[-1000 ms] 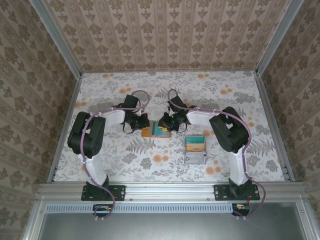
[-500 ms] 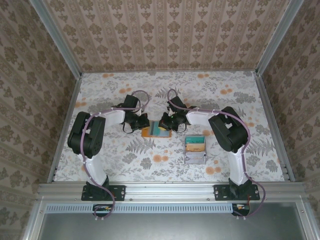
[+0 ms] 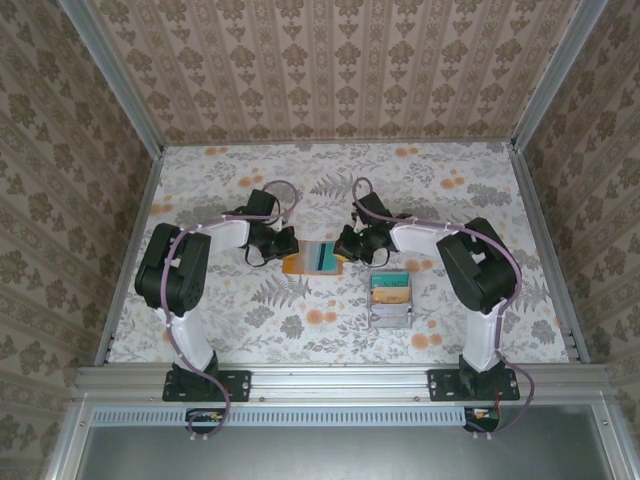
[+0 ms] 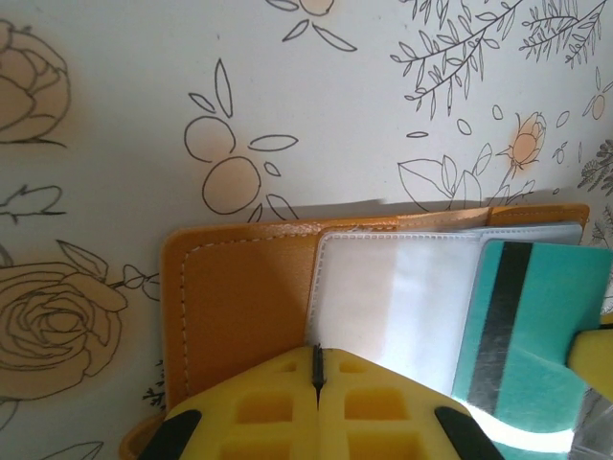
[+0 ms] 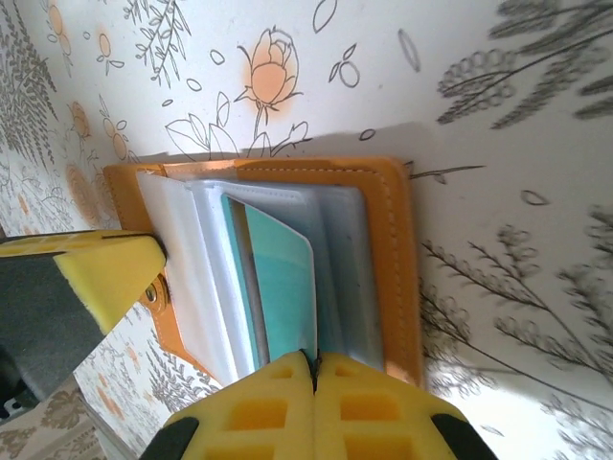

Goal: Take the credit cards out of the card holder

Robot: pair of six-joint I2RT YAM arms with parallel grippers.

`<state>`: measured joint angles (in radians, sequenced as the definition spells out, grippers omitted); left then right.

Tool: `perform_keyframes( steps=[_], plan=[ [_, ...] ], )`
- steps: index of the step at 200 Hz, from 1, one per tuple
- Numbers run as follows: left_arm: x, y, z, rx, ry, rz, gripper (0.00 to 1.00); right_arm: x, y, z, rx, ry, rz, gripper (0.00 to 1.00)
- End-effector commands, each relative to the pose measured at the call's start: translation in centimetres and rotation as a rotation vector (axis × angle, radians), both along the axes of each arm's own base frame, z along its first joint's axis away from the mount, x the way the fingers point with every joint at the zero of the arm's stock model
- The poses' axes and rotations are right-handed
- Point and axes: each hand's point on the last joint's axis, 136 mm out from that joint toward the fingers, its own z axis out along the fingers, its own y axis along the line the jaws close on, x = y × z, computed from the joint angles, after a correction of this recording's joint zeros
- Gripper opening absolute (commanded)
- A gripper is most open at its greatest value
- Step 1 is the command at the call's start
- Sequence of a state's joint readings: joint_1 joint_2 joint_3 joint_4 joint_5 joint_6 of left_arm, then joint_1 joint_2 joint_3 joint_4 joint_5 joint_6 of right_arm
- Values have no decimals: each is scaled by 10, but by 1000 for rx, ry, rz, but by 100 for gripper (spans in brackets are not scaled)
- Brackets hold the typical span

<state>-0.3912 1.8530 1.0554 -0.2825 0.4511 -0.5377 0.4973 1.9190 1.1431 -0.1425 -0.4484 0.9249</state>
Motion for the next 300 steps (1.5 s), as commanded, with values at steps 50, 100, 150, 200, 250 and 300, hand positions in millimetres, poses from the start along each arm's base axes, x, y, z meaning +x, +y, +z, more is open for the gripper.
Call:
perform_keyframes(
  steps=[50, 100, 150, 200, 250, 300],
  plan=[
    [1, 19, 8, 72, 7, 29, 0, -8, -31, 61, -136, -116, 92, 0],
    [17, 16, 79, 17, -158, 26, 29, -28, -60, 126, -312, -282, 312, 0],
    [28, 28, 143, 10, -357, 65, 81, -75, -91, 147, -565, -453, 747, 0],
    [34, 54, 183, 22, -508, 138, 100, -105, -106, 132, -744, -531, 1138, 0],
    [29, 82, 197, 80, -637, 215, 100, -125, -109, 112, -836, -545, 1399, 0],
    [23, 100, 205, 108, -758, 283, 100, -125, -118, 98, -919, -578, 1481, 0]
  ],
)
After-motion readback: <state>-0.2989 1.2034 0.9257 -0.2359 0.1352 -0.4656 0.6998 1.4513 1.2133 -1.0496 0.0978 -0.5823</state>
